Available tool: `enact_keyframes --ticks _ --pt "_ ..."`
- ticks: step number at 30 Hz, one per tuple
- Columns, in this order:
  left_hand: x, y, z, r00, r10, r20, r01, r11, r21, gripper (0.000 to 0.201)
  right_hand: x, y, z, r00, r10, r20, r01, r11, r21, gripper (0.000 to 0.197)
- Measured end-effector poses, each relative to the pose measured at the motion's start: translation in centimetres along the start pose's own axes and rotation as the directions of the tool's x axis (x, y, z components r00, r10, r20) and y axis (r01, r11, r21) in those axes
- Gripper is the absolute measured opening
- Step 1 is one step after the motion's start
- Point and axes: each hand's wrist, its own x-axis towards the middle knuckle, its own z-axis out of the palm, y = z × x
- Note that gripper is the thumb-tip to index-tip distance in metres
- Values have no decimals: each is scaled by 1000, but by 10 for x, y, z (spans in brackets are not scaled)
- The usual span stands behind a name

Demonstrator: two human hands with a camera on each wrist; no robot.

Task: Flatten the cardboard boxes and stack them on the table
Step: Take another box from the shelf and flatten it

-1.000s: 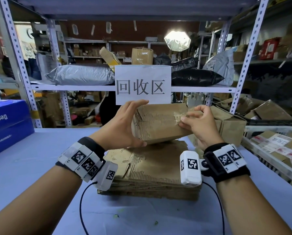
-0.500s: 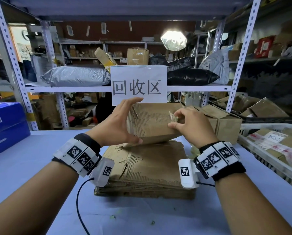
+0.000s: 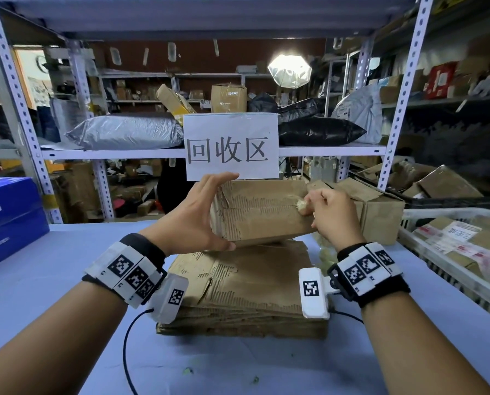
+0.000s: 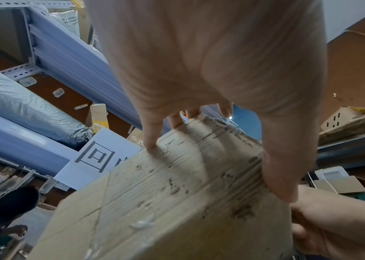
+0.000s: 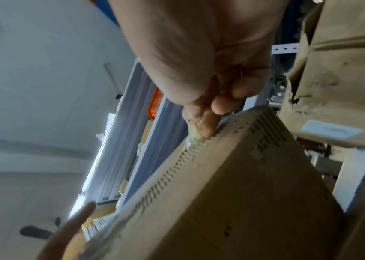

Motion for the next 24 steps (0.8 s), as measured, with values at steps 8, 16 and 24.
enact_keyframes --ticks 8,16,24 --pt "2 0 1 1000 -9 -13 9 1000 -4 118 -5 -2 0 994 -33 104 61 961 -271 42" --pt "0 1 0 1000 -8 -5 8 1000 13 118 -3 -2 1 999 -46 8 47 974 -224 27" --pt "-2 -8 -7 999 -39 19 39 999 -18 117 3 2 -4 994 105 39 -110 976 189 12"
